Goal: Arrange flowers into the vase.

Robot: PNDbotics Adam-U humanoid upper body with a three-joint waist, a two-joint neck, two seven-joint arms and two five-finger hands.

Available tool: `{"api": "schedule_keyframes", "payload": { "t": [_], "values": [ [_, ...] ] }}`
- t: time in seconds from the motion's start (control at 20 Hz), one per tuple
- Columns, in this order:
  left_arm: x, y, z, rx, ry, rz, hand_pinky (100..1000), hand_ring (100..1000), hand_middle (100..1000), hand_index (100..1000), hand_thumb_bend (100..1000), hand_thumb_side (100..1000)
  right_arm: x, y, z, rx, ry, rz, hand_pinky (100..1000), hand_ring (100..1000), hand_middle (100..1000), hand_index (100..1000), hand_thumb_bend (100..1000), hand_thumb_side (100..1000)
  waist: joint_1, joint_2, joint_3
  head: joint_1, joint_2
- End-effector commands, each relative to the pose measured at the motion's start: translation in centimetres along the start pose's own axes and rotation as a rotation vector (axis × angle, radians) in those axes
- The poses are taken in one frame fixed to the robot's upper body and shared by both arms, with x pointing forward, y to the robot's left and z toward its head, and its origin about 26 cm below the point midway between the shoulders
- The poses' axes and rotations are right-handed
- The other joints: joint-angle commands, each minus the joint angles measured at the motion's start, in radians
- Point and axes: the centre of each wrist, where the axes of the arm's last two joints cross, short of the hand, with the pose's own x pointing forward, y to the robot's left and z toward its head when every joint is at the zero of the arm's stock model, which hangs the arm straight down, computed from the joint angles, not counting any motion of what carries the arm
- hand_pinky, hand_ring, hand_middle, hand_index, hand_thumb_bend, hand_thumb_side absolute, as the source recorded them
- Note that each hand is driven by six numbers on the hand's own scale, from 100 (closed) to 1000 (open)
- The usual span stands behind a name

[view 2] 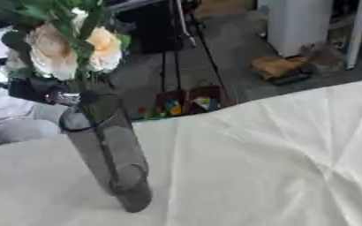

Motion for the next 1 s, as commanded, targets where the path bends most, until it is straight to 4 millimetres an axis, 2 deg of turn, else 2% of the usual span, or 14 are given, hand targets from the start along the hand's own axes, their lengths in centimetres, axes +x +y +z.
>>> {"api": "schedule_keyframes", "payload": {
  "t": [0.05,0.2,0.25,0.3,0.35,0.4,0.45,0.5,1.0],
  "values": [
    [-0.27,1.26,1.25,0.021,0.018,-0.037,1000,1000,1000,1000,371,1000,0.64,0.01,-0.52,0.022,-0.010,0.022,604,721,592,736,100,1000,-0.006,-0.022,0.003,0.000,-0.011],
    [-0.36,1.26,1.21,0.019,0.013,-0.038,1000,1000,1000,1000,371,1000,0.63,0.02,-0.53,0.022,-0.009,0.021,604,721,592,736,100,1000,-0.006,-0.022,0.003,0.000,-0.011],
    [-0.43,1.20,1.19,0.016,0.017,-0.039,1000,1000,1000,1000,234,917,0.64,0.01,-0.53,0.021,-0.008,0.021,603,720,591,734,100,1000,-0.005,-0.022,0.003,0.000,-0.013],
    [-0.52,1.11,1.11,0.010,0.025,-0.041,1000,1000,1000,1000,224,923,0.65,0.00,-0.53,0.019,-0.007,0.021,603,720,590,733,100,1000,-0.003,-0.023,0.002,0.001,-0.014],
    [-0.61,1.05,1.03,0.006,0.030,-0.042,1000,1000,1000,1000,229,929,0.66,-0.01,-0.54,0.016,-0.006,0.021,603,720,590,733,100,1000,-0.002,-0.023,0.001,0.001,-0.014],
    [-0.67,1.03,0.99,0.005,0.034,-0.043,1000,1000,1000,1000,275,1000,0.66,-0.01,-0.55,0.014,-0.005,0.022,603,719,589,733,100,1000,-0.001,-0.023,0.001,0.002,-0.015],
    [-0.72,1.08,1.04,0.007,0.040,-0.042,1000,1000,1000,1000,337,1000,0.67,-0.02,-0.54,0.013,-0.004,0.022,602,719,589,733,100,1000,-0.001,-0.023,0.001,0.001,-0.016],
    [-0.74,1.16,1.11,0.010,0.046,-0.040,1000,1000,1000,1000,357,1000,0.67,-0.02,-0.55,0.012,-0.003,0.022,602,718,588,732,100,1000,0.000,-0.023,0.001,0.000,-0.016],
    [-0.93,1.35,1.51,0.016,0.074,-0.040,1000,1000,1000,1000,350,1000,0.65,-0.01,-0.47,0.011,0.004,0.026,602,719,588,733,100,1000,-0.001,-0.023,0.006,-0.003,-0.015]
  ]
}}
